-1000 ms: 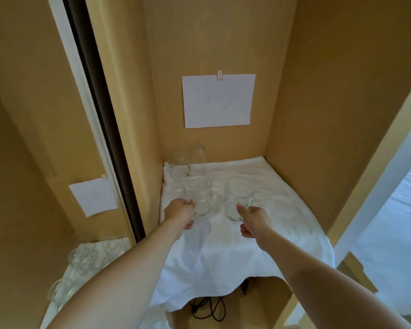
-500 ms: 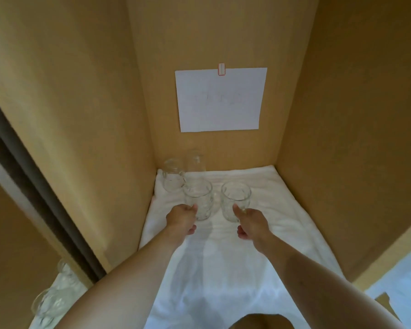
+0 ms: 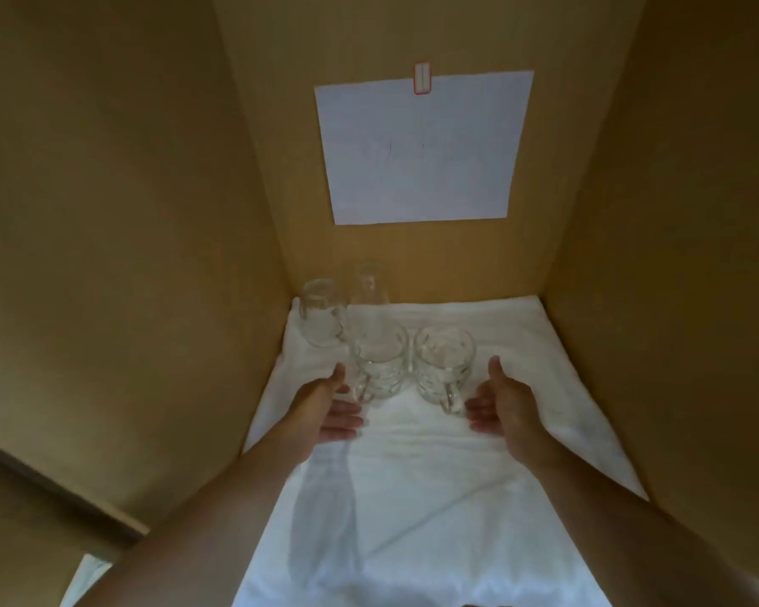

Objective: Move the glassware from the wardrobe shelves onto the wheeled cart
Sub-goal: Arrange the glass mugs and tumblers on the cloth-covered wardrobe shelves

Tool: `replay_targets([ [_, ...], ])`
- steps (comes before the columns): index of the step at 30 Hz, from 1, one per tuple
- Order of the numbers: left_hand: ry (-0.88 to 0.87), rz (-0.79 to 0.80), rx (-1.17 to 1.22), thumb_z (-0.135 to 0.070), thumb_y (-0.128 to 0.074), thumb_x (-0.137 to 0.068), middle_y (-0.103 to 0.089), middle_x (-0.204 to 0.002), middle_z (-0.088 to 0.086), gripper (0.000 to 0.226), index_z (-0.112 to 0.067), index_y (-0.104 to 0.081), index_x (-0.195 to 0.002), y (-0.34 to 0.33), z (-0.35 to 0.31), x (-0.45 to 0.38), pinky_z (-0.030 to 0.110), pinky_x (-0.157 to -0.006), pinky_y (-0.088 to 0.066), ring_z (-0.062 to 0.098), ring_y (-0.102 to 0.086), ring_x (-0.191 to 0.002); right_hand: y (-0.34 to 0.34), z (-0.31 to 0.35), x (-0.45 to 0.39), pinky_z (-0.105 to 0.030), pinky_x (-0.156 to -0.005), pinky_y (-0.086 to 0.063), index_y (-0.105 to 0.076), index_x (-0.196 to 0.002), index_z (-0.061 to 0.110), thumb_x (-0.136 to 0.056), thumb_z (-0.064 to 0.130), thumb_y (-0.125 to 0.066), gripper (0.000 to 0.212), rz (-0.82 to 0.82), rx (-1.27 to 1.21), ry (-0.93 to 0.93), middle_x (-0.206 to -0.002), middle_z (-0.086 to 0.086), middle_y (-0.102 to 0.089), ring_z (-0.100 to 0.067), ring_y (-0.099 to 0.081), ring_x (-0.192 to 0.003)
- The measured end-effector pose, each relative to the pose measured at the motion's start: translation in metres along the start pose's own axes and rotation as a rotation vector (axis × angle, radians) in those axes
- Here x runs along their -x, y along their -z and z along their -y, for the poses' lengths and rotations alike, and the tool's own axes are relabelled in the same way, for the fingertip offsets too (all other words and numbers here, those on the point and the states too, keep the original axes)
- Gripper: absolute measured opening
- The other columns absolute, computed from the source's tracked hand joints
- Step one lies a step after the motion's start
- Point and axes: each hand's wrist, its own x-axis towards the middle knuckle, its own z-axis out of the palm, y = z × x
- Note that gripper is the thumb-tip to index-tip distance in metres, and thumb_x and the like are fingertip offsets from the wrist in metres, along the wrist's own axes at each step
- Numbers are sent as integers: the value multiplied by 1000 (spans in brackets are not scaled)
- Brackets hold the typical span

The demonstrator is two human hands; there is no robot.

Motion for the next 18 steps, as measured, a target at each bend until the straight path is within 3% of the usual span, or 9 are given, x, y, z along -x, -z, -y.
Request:
replay_targets([
  [2,-13,-53,-16,-32,-64,-99,-74,-100,17,35,-3,-64,-119,4,-1,-6,40,-67,-59,34,-73,-85,4,2,-7,-34,-49,-58,-64,-103,-6,-96,14,-65,22,9,-28,34,-82,-23,-71,-29,-70,-61],
  [4,-92,-73,-38,-6,-65,-95,-71,-111,17,30,-4,-63,-124,4,-7,-13,40,-75,-60,30,-71,-93,2,3,-13,-38,-67,-63,-67,-104,1,-79,-5,-69,26,45,62,124,-96,-21,-72,-29,-72,-79],
  [5,-131,-46,-65,4,-63,-92,-68,-119,15,37,-5,-61,-128,2,-10,-15,40,-83,-59,28,-68,-102,-1,6,-15,-40,-78,-62,-69,-103,7,-68,-3,-73,37,86,144,187,-100,-17,-73,-29,-72,-89],
  [7,-196,32,-141,15,-58,-88,-61,-135,10,55,-10,-56,-136,-4,-18,-17,37,-92,-55,25,-59,-123,-9,12,-14,-35,-81,-58,-72,-102,17,-52,4,-76,52,242,301,288,-99,-6,-75,-22,-69,-95],
  [9,-241,117,-252,12,-61,-88,-57,-141,7,63,-15,-49,-144,-11,-23,-17,36,-94,-53,25,-54,-130,-16,14,-16,-35,-81,-59,-71,-111,20,-57,-1,-82,60,362,342,312,-102,-2,-75,-20,-68,-100],
  [12,-293,167,-300,0,-62,-95,-59,-136,17,47,-9,-52,-140,-23,-26,-25,53,-104,-46,41,-56,-124,-17,12,-19,-38,-84,-61,-68,-119,17,-61,1,-88,63,380,297,297,-108,-6,-75,-21,-69,-103],
  [14,-286,156,-269,-4,-65,-94,-61,-126,14,37,-9,-55,-129,-26,-25,-31,46,-93,-52,34,-62,-109,-14,8,-23,-23,-74,-58,-69,-119,18,-62,-1,-91,65,373,278,288,-107,0,-76,-11,-70,-100],
  [16,-337,214,-294,7,-81,-77,-63,-122,4,69,-16,-50,-133,-25,-19,-39,33,-88,-54,17,-65,-104,-13,5,-23,-17,-68,-54,-70,-116,19,-61,-4,-91,63,361,238,277,-102,4,-78,-5,-71,-93],
  [18,-365,215,-295,9,-89,-65,-64,-126,5,87,-13,-49,-138,-22,-13,-39,35,-95,-54,19,-65,-112,-11,2,-22,-18,-70,-55,-71,-114,19,-53,0,-94,68,343,204,272,-103,4,-78,-6,-72,-94],
])
